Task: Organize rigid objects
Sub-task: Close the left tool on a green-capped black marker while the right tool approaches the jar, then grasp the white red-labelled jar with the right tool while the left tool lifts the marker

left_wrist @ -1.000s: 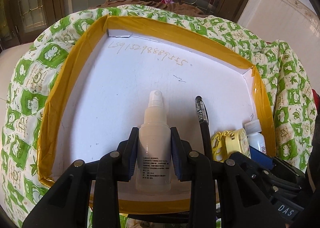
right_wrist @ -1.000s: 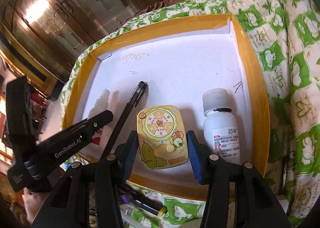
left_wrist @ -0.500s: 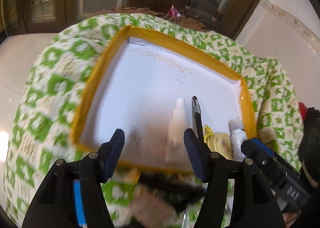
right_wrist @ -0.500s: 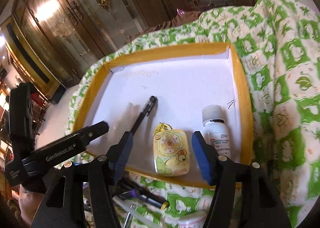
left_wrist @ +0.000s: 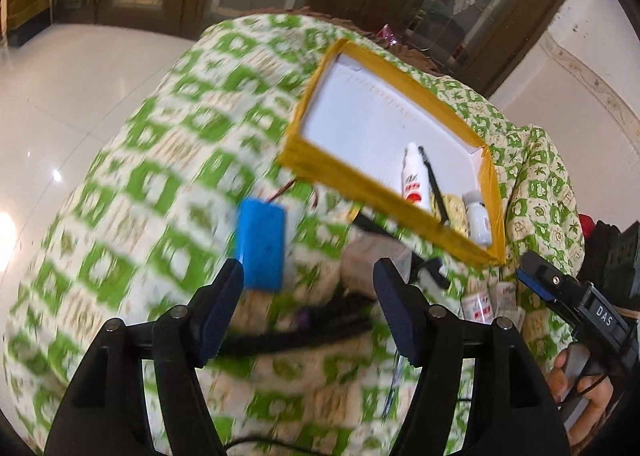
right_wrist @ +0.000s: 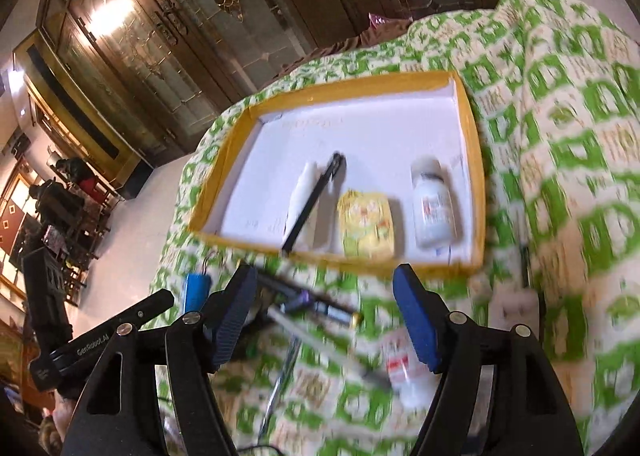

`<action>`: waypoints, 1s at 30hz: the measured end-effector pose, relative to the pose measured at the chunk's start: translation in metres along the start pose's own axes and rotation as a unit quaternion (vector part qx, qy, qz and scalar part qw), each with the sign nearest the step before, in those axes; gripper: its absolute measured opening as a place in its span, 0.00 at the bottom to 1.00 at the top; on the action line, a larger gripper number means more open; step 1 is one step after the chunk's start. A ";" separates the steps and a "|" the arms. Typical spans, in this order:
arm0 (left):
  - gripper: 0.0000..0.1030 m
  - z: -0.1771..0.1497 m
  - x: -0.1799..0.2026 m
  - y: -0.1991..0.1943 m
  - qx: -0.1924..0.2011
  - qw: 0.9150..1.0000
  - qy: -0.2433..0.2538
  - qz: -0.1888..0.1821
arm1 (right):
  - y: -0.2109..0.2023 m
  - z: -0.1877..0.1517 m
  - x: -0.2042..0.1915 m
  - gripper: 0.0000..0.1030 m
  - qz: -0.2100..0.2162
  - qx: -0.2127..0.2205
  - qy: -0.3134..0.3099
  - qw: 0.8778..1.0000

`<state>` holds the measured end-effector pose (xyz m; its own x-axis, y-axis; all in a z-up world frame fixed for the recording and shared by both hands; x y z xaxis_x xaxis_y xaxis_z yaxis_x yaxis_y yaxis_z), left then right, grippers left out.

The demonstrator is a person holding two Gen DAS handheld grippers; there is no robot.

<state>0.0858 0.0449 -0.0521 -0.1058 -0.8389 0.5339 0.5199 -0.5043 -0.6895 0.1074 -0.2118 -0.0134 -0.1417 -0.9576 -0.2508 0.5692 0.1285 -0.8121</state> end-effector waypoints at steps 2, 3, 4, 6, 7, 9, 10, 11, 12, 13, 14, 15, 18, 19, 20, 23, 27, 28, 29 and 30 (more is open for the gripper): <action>0.65 -0.008 -0.002 -0.001 -0.005 1.000 0.002 0.006 | -0.005 -0.009 0.005 0.64 0.002 -0.009 0.004 1.000; 0.65 -0.013 -0.003 -0.001 -0.010 1.000 0.008 0.013 | -0.007 -0.013 0.008 0.64 0.004 -0.015 0.006 1.000; 0.65 -0.017 -0.003 0.000 -0.015 1.000 0.012 0.017 | -0.008 -0.017 0.010 0.64 0.005 -0.019 0.007 1.000; 0.65 -0.022 -0.001 0.004 -0.037 0.999 0.016 0.010 | -0.013 -0.023 0.015 0.64 0.009 -0.029 0.009 0.999; 0.65 -0.024 0.001 0.008 -0.050 0.999 0.020 0.006 | -0.014 -0.025 0.018 0.64 0.010 -0.034 0.011 0.999; 0.65 -0.026 0.010 0.017 -0.083 0.995 0.061 0.018 | -0.017 -0.027 0.027 0.64 0.015 -0.049 0.026 0.998; 0.65 -0.026 0.014 0.021 -0.097 0.991 0.085 0.029 | -0.018 -0.027 0.032 0.64 0.019 -0.055 0.037 0.998; 0.65 -0.027 0.018 0.026 -0.112 0.987 0.110 0.045 | -0.020 -0.027 0.037 0.64 0.020 -0.056 0.047 0.997; 0.65 -0.028 0.020 0.033 -0.130 0.979 0.141 0.065 | -0.022 -0.026 0.040 0.64 0.018 -0.054 0.054 0.997; 0.65 -0.028 0.021 0.037 -0.143 0.973 0.161 0.078 | -0.023 -0.025 0.042 0.64 0.015 -0.052 0.057 0.997; 0.65 -0.029 0.021 0.041 -0.155 0.967 0.181 0.088 | -0.024 -0.024 0.045 0.64 0.011 -0.050 0.060 0.997; 0.65 -0.030 0.021 0.045 -0.168 0.959 0.205 0.096 | -0.025 -0.024 0.047 0.64 0.010 -0.049 0.063 0.997; 0.63 -0.042 0.016 0.054 -0.212 0.937 0.254 0.117 | -0.024 -0.023 0.049 0.64 0.011 -0.051 0.068 0.996; 0.60 -0.046 0.014 0.057 -0.223 0.931 0.262 0.121 | -0.023 -0.023 0.050 0.64 0.010 -0.052 0.068 0.996; 0.50 -0.051 0.013 0.061 -0.235 0.927 0.268 0.121 | -0.021 -0.024 0.050 0.64 0.007 -0.055 0.068 0.996; 0.29 -0.059 0.022 0.062 -0.239 0.925 0.276 0.107 | -0.014 -0.028 0.048 0.64 0.001 -0.069 0.061 0.996; 0.18 -0.065 0.041 0.067 -0.250 0.935 0.240 0.070 | -0.008 -0.034 0.040 0.64 -0.008 -0.074 0.033 0.997; 0.18 -0.066 0.044 0.068 -0.251 0.939 0.226 0.062 | -0.007 -0.035 0.037 0.63 -0.010 -0.074 0.024 0.997; 0.17 -0.068 0.047 0.070 -0.253 0.944 0.206 0.051 | -0.005 -0.035 0.034 0.59 -0.011 -0.073 0.016 0.997; 0.16 -0.070 0.048 0.072 -0.255 0.951 0.174 0.034 | -0.003 -0.035 0.031 0.54 -0.014 -0.074 0.007 0.997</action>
Point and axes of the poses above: each gripper's, at about its wrist camera, not at the fingertips, and y roughly the way its jaws point, x to its right, z to its top, the point moved 5 cm from there along y, roughly the way its jaws point, and after that the axes turned 13 degrees about -z, right-handed, at the moved point
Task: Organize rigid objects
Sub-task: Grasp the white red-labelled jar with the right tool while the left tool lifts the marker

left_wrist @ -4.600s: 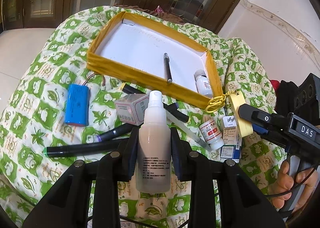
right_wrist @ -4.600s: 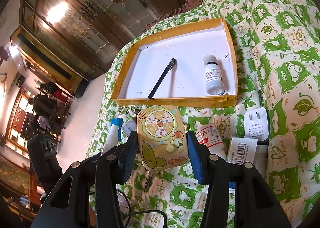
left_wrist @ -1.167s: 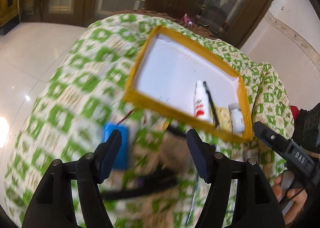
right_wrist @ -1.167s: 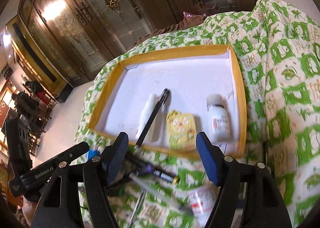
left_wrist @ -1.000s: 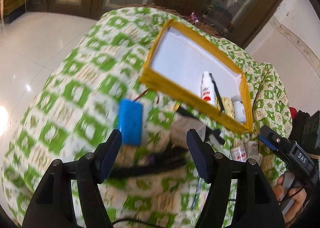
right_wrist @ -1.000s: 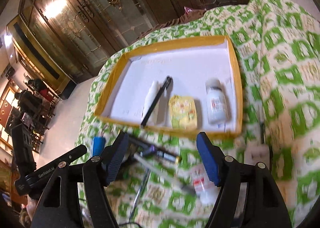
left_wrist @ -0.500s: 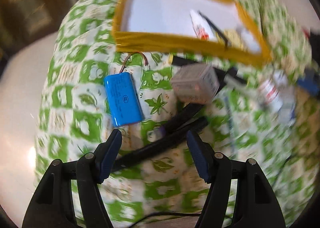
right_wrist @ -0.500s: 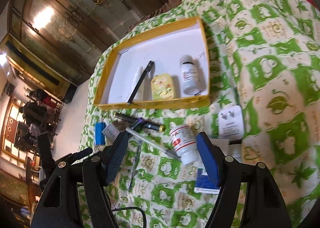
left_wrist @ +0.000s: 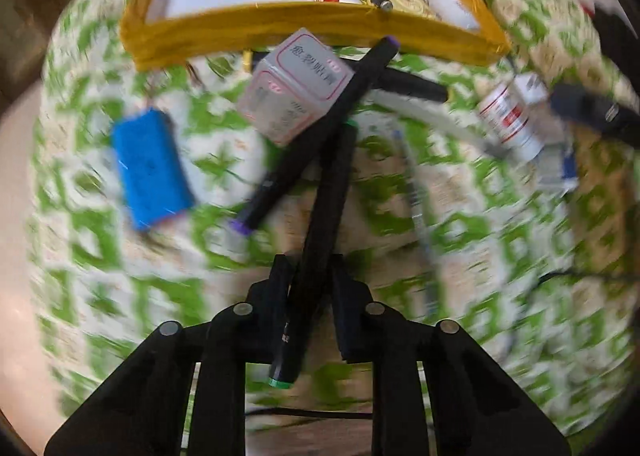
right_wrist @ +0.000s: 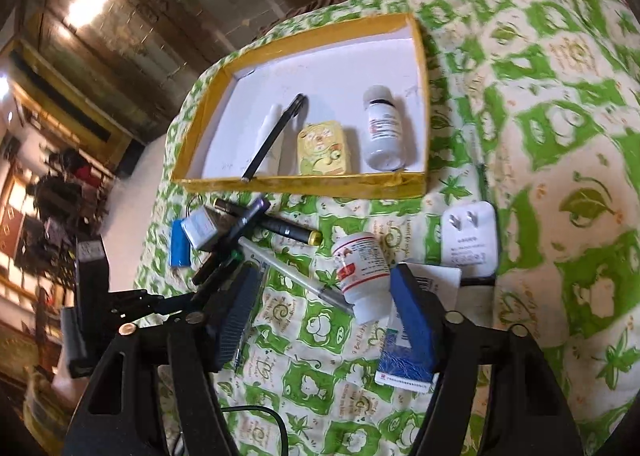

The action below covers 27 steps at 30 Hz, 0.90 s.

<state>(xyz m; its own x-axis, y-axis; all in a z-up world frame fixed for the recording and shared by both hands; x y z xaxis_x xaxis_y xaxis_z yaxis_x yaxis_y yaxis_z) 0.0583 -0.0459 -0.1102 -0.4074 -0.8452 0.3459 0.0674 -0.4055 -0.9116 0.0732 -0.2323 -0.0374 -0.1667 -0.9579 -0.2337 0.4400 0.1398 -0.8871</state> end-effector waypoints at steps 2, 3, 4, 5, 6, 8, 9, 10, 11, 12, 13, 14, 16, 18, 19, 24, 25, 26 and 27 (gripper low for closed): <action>0.16 -0.003 0.003 0.003 0.009 0.999 -0.040 -0.031 | 0.005 0.001 -0.004 0.50 -0.011 0.001 -0.014 1.000; 0.16 -0.006 0.004 0.004 0.018 0.997 -0.057 -0.042 | 0.007 0.001 -0.005 0.49 -0.016 0.002 -0.020 1.000; 0.16 -0.008 0.004 0.005 0.024 0.997 -0.063 -0.041 | 0.009 0.001 -0.005 0.48 -0.018 0.003 -0.025 1.000; 0.16 -0.010 0.005 0.006 0.031 0.997 -0.064 -0.035 | 0.009 0.002 -0.005 0.46 -0.016 0.002 -0.026 1.000; 0.16 -0.012 0.006 0.008 0.039 0.996 -0.068 -0.031 | 0.009 0.003 -0.004 0.46 -0.011 0.001 -0.023 1.000; 0.16 -0.011 0.006 0.009 0.048 0.995 -0.080 -0.029 | 0.004 0.005 -0.005 0.46 0.002 0.009 -0.021 1.000; 0.17 -0.007 0.005 0.011 0.053 0.995 -0.086 -0.027 | -0.001 0.007 -0.007 0.46 0.009 0.018 -0.024 1.000; 0.17 -0.006 0.005 0.011 0.056 0.994 -0.088 -0.025 | -0.005 0.009 -0.010 0.46 0.014 0.025 -0.027 0.999; 0.17 -0.002 0.005 0.012 0.060 0.994 -0.087 -0.020 | -0.009 0.011 -0.013 0.46 0.020 0.031 -0.031 0.999; 0.17 0.002 0.006 0.014 0.065 0.994 -0.084 -0.014 | -0.011 0.012 -0.017 0.46 0.027 0.035 -0.037 0.998; 0.17 0.009 -0.002 0.016 0.068 0.994 -0.081 -0.012 | -0.011 0.012 -0.020 0.46 0.030 0.034 -0.042 0.998; 0.17 0.010 0.000 0.016 0.072 0.994 -0.077 -0.011 | -0.009 0.011 -0.023 0.46 0.030 0.031 -0.047 0.998; 0.17 0.016 0.006 0.017 0.078 0.995 -0.067 -0.008 | 0.003 0.007 -0.026 0.46 0.017 0.017 -0.057 0.998; 0.16 0.011 0.007 0.015 0.086 0.994 -0.072 -0.019 | 0.016 0.003 -0.024 0.42 -0.002 0.005 -0.060 0.998; 0.15 0.006 0.009 0.010 0.089 0.993 -0.077 -0.026 | 0.024 0.002 -0.022 0.41 -0.017 -0.002 -0.062 0.998; 0.15 -0.007 0.005 0.003 0.104 0.989 -0.093 -0.048 | 0.046 0.003 -0.019 0.34 -0.086 -0.003 -0.095 0.992; 0.15 -0.006 0.005 0.004 0.103 0.989 -0.093 -0.047 | 0.050 0.003 -0.020 0.33 -0.093 -0.003 -0.100 0.991; 0.15 -0.005 0.004 0.005 0.101 0.989 -0.095 -0.046 | 0.055 0.003 -0.020 0.32 -0.106 -0.003 -0.106 0.989; 0.15 -0.005 0.004 0.008 0.098 0.989 -0.097 -0.045 | 0.057 0.003 -0.022 0.32 -0.113 -0.002 -0.112 0.987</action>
Point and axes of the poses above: each gripper's, at about its wrist camera, not at the fingertips, and y roughly the way its jaws point, x to its right, z to its top, the point moved 5 cm from there along y, roughly the way its jaws point, and after that the axes turned 13 degrees about -z, right-handed, at the moved point
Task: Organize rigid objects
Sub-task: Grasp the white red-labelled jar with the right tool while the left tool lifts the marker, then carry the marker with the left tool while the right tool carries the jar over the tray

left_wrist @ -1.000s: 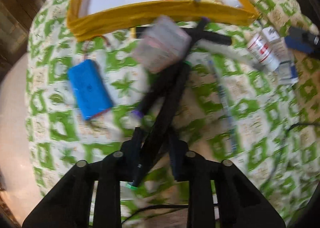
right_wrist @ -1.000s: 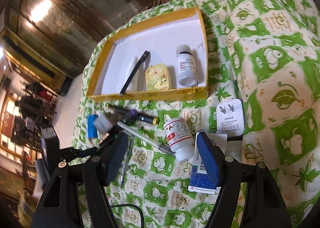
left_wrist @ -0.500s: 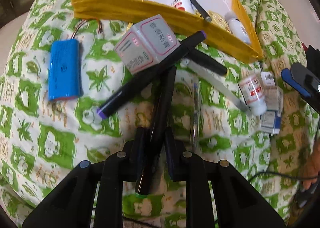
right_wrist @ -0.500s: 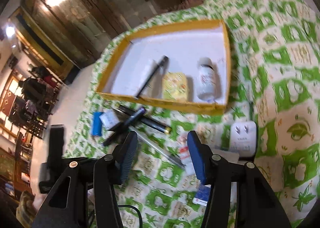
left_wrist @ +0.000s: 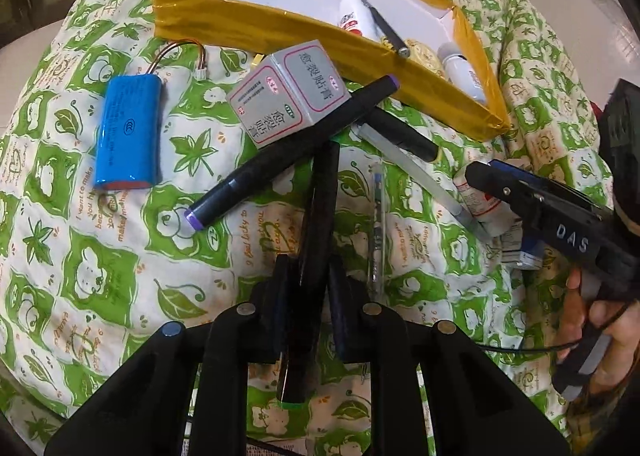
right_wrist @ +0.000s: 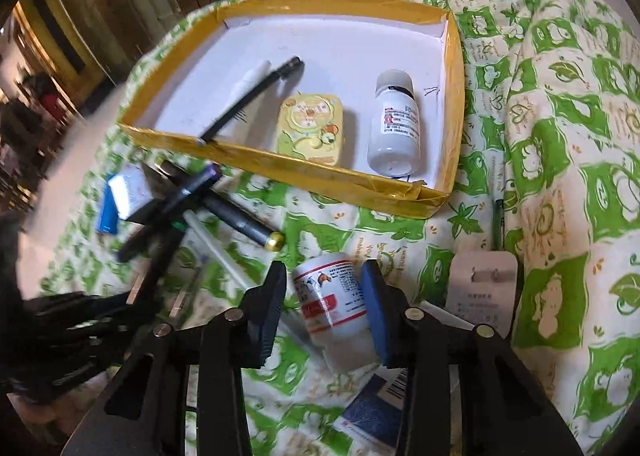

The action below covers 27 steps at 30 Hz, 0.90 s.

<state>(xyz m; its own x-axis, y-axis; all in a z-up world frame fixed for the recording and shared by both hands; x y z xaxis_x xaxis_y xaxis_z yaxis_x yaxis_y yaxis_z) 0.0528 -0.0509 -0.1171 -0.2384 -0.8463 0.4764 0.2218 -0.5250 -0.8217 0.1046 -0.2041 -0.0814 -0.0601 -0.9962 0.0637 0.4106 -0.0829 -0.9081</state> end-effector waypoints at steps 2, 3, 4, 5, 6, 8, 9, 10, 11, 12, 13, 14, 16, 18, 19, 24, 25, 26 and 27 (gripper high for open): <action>0.15 0.002 -0.010 -0.001 -0.002 1.000 -0.003 0.002 | 0.001 0.000 -0.004 0.32 -0.011 0.003 -0.011 1.000; 0.15 0.004 -0.010 0.001 -0.001 1.000 -0.002 0.006 | 0.002 0.000 -0.005 0.32 -0.015 0.002 -0.016 1.000; 0.15 0.008 -0.010 0.001 -0.001 1.000 -0.001 0.010 | 0.003 0.000 -0.006 0.32 -0.018 0.002 -0.020 1.000; 0.15 0.010 -0.009 0.003 0.000 1.000 0.003 0.015 | 0.004 0.000 -0.008 0.33 -0.024 0.003 -0.025 0.999; 0.15 0.013 -0.009 0.005 -0.001 1.000 0.010 0.022 | 0.004 0.000 -0.010 0.33 -0.030 0.004 -0.030 0.999; 0.15 0.015 -0.005 0.007 0.002 0.999 0.024 0.035 | 0.007 -0.001 -0.014 0.34 -0.042 0.005 -0.040 0.998; 0.15 0.014 -0.001 0.007 0.007 0.998 0.037 0.042 | 0.008 -0.002 -0.018 0.35 -0.050 0.007 -0.048 0.998; 0.15 0.014 0.001 0.008 0.011 0.998 0.046 0.046 | 0.006 -0.004 -0.020 0.35 -0.055 0.010 -0.052 0.997; 0.15 0.013 0.003 0.006 0.017 0.997 0.054 0.048 | 0.006 -0.005 -0.021 0.35 -0.058 0.014 -0.052 0.997; 0.13 0.013 0.005 0.005 0.024 0.997 0.057 0.047 | 0.005 -0.005 -0.022 0.34 -0.057 0.017 -0.048 0.997; 0.13 0.013 0.006 0.002 0.030 0.997 0.059 0.044 | 0.003 -0.005 -0.020 0.34 -0.052 0.022 -0.041 0.998; 0.12 0.013 0.007 -0.001 0.039 0.997 0.060 0.040 | 0.002 -0.005 -0.016 0.34 -0.042 0.025 -0.030 0.998; 0.12 0.013 0.009 -0.010 0.060 0.996 0.062 0.028 | -0.007 -0.008 -0.010 0.34 -0.014 0.028 -0.004 0.999; 0.12 0.012 0.009 -0.017 0.075 0.996 0.055 0.013 | -0.016 -0.007 -0.005 0.33 0.009 0.037 0.014 0.999; 0.12 0.011 0.008 -0.020 0.078 0.996 0.051 0.007 | -0.020 -0.007 -0.004 0.33 0.016 0.042 0.018 0.999; 0.12 0.013 0.001 -0.024 0.085 0.996 0.031 -0.016 | -0.037 -0.011 -0.007 0.33 0.049 0.060 0.028 0.997; 0.12 0.013 0.000 -0.025 0.086 0.996 0.029 -0.021 | -0.040 -0.011 -0.008 0.33 0.055 0.063 0.027 0.996; 0.12 0.009 -0.001 -0.028 0.088 0.995 0.029 -0.024 | -0.043 -0.011 -0.010 0.33 0.062 0.066 0.027 0.996; 0.12 0.009 -0.001 -0.031 0.089 0.995 0.030 -0.029 | -0.047 -0.011 -0.010 0.33 0.073 0.069 0.027 0.995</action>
Point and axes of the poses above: each gripper's, at about its wrist camera, not at the fingertips, and y roughly the way its jaws point, x to its right, z to its top, the point moved 5 cm from there along y, roughly the way its jaws point, and after that the axes turned 13 degrees about -z, right-handed, at the moved point
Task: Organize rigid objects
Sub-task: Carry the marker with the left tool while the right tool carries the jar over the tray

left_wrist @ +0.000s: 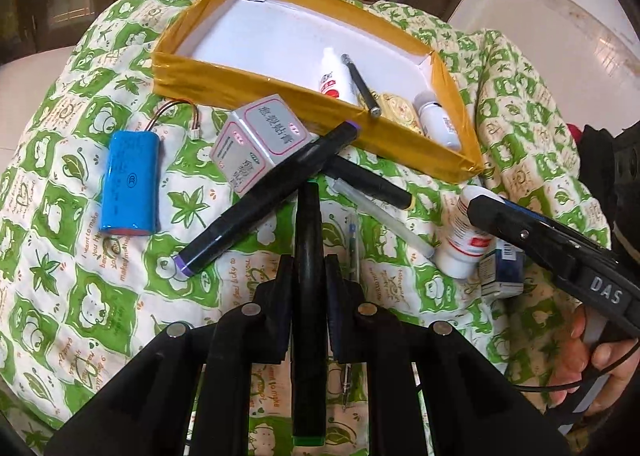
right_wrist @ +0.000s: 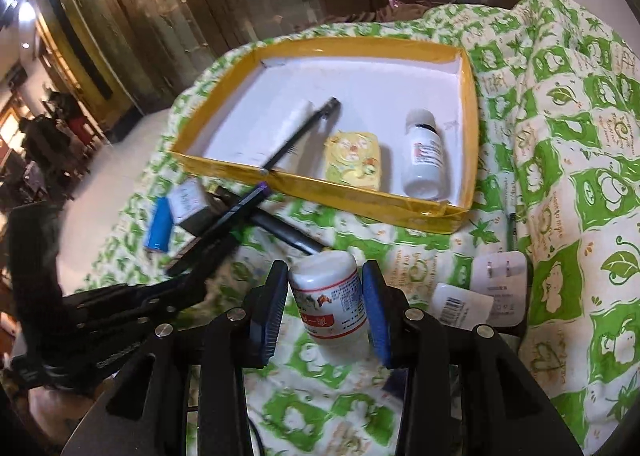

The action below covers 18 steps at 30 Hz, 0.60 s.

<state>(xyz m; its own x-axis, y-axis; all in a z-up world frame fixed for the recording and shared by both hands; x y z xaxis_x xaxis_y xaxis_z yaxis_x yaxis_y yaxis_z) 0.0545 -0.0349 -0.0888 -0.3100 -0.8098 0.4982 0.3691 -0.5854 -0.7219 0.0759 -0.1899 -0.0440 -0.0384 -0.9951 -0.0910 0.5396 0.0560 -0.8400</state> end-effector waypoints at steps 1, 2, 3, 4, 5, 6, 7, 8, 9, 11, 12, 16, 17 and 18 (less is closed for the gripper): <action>0.12 -0.001 0.003 -0.001 0.003 1.000 -0.001 -0.005 | -0.002 0.001 0.000 0.33 0.011 0.001 0.002 1.000; 0.12 0.000 0.004 0.000 0.006 1.000 -0.001 -0.012 | -0.002 0.002 -0.002 0.33 0.023 0.001 0.005 1.000; 0.12 0.001 0.005 -0.001 0.008 1.000 -0.002 -0.015 | -0.004 0.003 -0.002 0.32 0.036 0.001 0.010 0.999; 0.12 0.002 0.006 -0.002 0.012 1.000 -0.005 -0.021 | -0.005 0.004 -0.002 0.32 0.048 0.001 0.014 0.999; 0.12 0.002 0.005 -0.004 0.014 1.000 -0.006 -0.024 | -0.006 0.004 -0.001 0.32 0.059 0.000 0.019 0.998; 0.12 0.002 0.004 -0.006 0.018 0.999 -0.009 -0.029 | -0.009 0.004 0.001 0.32 0.073 -0.003 0.029 0.997; 0.12 0.003 0.004 -0.007 0.020 0.999 -0.012 -0.032 | -0.009 0.004 0.003 0.32 0.084 -0.006 0.038 0.996; 0.12 0.004 0.004 -0.008 0.023 0.999 -0.013 -0.034 | -0.008 0.005 0.004 0.32 0.095 -0.009 0.048 0.994; 0.12 0.004 0.003 -0.009 0.026 0.999 -0.016 -0.038 | -0.006 0.005 0.005 0.32 0.107 -0.014 0.058 0.992; 0.12 0.004 0.002 -0.010 0.028 0.999 -0.019 -0.041 | -0.004 0.005 0.008 0.32 0.122 -0.020 0.071 0.990; 0.12 0.005 0.002 -0.011 0.029 0.999 -0.020 -0.042 | -0.003 0.005 0.009 0.32 0.133 -0.024 0.078 0.988; 0.12 0.005 0.003 -0.010 0.029 0.998 -0.019 -0.044 | 0.000 0.003 0.011 0.32 0.152 -0.037 0.096 0.983; 0.12 0.005 0.003 -0.011 0.029 0.998 -0.019 -0.044 | 0.001 0.003 0.010 0.32 0.149 -0.037 0.094 0.984; 0.12 0.005 0.003 -0.011 0.030 0.998 -0.020 -0.044 | 0.001 0.002 0.009 0.32 0.145 -0.037 0.091 0.985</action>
<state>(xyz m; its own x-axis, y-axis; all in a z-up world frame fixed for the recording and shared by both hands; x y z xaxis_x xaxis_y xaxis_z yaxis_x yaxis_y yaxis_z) 0.0544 -0.0310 -0.0772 -0.3091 -0.7550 0.5782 0.3937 -0.6551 -0.6449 0.0775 -0.1993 -0.0444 -0.0448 -0.9058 -0.4213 0.4879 0.3482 -0.8004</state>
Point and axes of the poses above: each gripper's, at about its wrist camera, not at the fingertips, and y roughly the way its jaws point, x to its right, z to its top, the point moved 5 cm from there along y, roughly the way its jaws point, and after that the axes turned 13 degrees about -z, right-handed, at the moved point
